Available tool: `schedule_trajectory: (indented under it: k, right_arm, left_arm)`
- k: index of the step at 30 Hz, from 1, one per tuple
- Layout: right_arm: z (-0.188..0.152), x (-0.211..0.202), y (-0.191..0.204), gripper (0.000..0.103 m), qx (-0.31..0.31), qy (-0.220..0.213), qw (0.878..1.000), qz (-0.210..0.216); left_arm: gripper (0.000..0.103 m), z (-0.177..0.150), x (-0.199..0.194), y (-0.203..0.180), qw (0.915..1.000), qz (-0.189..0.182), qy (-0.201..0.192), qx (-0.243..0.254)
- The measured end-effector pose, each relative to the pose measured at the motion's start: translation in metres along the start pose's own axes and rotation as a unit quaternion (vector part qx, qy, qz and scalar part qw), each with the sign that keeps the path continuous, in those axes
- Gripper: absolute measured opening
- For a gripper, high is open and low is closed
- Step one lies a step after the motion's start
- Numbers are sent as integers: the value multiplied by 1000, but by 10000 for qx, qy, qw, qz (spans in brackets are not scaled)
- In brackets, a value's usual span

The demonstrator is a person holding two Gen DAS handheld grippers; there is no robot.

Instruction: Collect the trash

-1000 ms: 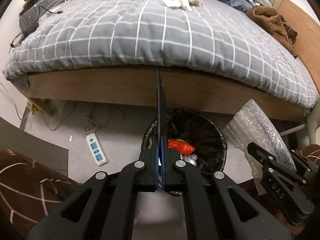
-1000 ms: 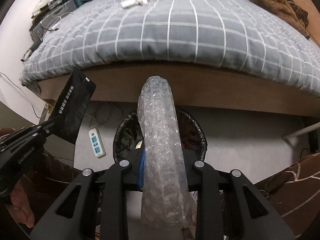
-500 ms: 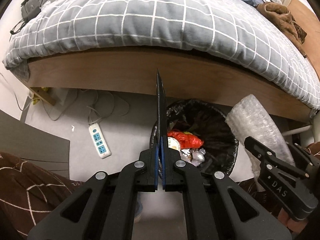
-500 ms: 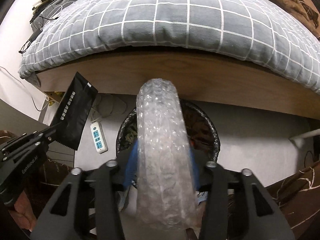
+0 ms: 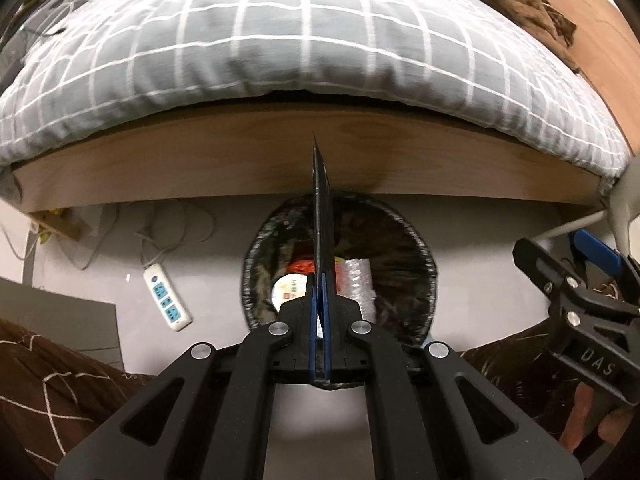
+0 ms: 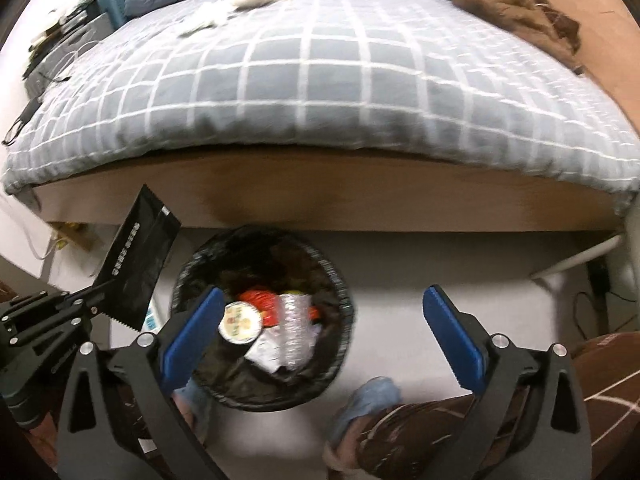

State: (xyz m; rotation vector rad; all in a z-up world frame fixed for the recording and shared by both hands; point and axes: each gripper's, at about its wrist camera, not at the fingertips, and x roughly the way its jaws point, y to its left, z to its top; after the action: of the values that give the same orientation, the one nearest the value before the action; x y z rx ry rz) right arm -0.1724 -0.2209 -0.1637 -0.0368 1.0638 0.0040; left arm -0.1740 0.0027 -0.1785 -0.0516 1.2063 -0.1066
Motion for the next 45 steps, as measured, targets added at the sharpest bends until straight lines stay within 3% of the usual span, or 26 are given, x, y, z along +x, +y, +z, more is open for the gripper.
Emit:
schedule_trajectory:
  k: [12, 18, 29, 36, 45]
  right_arm:
    - [10, -9, -24, 95, 246, -202, 9995, -37]
    - [11, -10, -21, 95, 247, -254, 9994, -5]
    - [37, -27, -9, 95, -2, -759, 9971, 113]
    - [75, -31, 4, 95, -249, -1056, 9940, 147]
    - [133, -14, 7, 95, -243, -1223, 9918, 283]
  left_arm:
    - [6, 0, 15, -16, 9998, 4, 109, 185]
    - [48, 6, 9, -6, 9998, 136, -99, 44]
    - [96, 37, -31, 8, 9950, 474, -874, -90]
    - [97, 78, -39, 16, 9919, 610, -1090, -221]
    - [97, 158, -42, 30, 9854, 716, -1493, -401]
